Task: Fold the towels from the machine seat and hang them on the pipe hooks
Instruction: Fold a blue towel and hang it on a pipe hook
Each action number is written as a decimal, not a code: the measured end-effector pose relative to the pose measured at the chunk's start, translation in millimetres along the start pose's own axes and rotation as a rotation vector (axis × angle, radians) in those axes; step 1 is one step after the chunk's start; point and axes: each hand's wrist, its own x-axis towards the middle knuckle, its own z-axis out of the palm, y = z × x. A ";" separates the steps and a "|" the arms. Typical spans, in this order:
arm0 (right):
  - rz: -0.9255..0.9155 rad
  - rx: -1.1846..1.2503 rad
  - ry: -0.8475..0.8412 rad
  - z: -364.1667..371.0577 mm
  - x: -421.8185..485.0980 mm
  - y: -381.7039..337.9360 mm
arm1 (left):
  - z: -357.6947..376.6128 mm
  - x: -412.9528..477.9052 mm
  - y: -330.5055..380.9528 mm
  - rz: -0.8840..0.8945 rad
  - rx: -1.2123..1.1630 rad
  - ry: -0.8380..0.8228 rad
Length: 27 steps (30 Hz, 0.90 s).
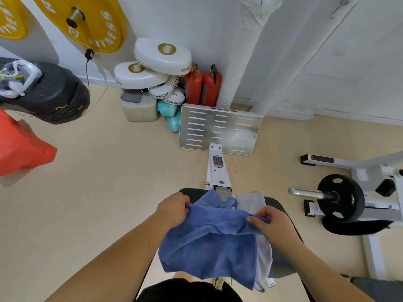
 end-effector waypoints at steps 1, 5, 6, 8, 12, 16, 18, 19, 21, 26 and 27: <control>0.005 0.009 -0.006 -0.5 0.9 -1.3 | 0.8 6.0 -0.3 0.004 0.036 -0.022; 0.020 0.040 -0.032 -2.7 3.4 -4.8 | 5.6 18.3 -4.5 0.028 0.076 -0.145; 0.019 0.039 -0.050 -5.0 4.7 -4.9 | 4.9 22.0 -5.0 0.042 0.083 -0.161; 0.007 0.009 -0.124 -8.9 4.3 -6.3 | 1.5 23.7 -7.9 0.051 0.068 -0.169; 0.017 -0.016 -0.154 -16.3 4.2 0.9 | -10.6 17.1 -9.8 0.067 0.021 -0.138; 0.032 0.048 -0.060 -22.2 -0.1 6.2 | -34.4 -7.5 -14.4 0.034 -0.213 -0.025; 0.012 0.074 -0.037 -28.2 -3.8 8.0 | -50.6 -26.5 -17.5 0.025 -0.334 0.028; -0.003 0.089 -0.033 -32.1 -6.8 7.7 | -58.5 -37.5 -18.9 0.025 -0.371 0.053; -0.041 0.120 -0.036 -41.3 -17.5 4.1 | -72.2 -63.5 -18.2 0.026 -0.397 0.071; -0.169 0.172 -0.094 -71.7 -60.7 -7.5 | -103.8 -134.2 4.6 0.068 -0.297 0.089; -0.212 0.181 -0.106 -80.9 -70.9 -11.2 | -111.7 -149.5 11.7 0.072 -0.282 0.122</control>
